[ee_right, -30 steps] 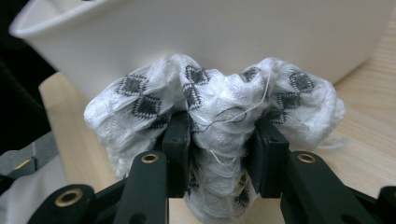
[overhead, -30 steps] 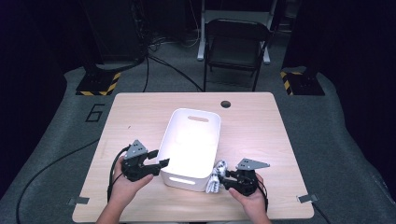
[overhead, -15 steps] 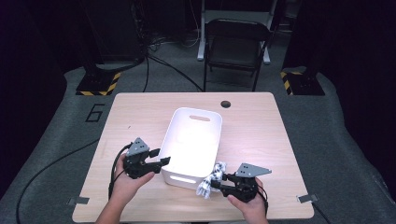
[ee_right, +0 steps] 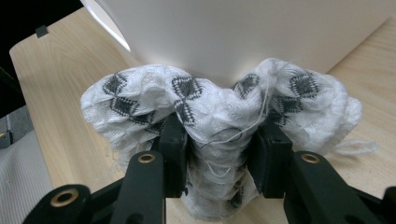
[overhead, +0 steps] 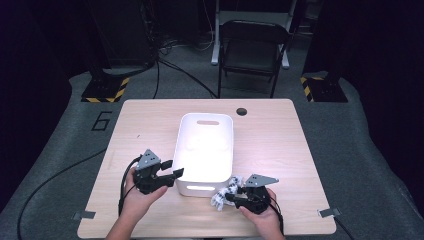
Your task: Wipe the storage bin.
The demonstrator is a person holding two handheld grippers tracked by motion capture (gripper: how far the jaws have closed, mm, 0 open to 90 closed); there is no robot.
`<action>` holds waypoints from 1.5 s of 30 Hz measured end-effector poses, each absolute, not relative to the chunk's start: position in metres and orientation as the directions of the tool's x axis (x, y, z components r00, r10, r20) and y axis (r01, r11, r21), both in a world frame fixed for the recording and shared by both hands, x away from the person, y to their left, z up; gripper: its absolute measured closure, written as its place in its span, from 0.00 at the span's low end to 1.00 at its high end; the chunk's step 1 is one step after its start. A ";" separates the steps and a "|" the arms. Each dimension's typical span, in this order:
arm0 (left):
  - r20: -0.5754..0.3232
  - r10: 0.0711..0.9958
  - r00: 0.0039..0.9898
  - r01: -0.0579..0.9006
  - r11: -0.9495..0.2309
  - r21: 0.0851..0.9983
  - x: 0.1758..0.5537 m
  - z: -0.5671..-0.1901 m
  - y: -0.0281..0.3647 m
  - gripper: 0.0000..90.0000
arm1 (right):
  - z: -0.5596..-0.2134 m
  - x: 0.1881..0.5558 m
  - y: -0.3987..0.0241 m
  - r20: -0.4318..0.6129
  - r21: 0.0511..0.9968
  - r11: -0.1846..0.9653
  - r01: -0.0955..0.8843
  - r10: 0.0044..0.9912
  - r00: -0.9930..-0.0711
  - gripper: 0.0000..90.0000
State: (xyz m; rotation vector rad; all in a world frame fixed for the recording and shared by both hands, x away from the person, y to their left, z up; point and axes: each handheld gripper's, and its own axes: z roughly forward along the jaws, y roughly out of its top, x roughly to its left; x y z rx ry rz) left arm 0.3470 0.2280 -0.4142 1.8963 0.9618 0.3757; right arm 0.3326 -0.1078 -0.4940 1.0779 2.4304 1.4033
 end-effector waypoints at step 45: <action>-0.130 0.731 0.670 0.445 -0.255 0.858 0.348 -0.415 0.228 0.54 | -0.457 0.322 -0.117 0.203 0.884 0.218 0.414 0.618 -0.760 0.67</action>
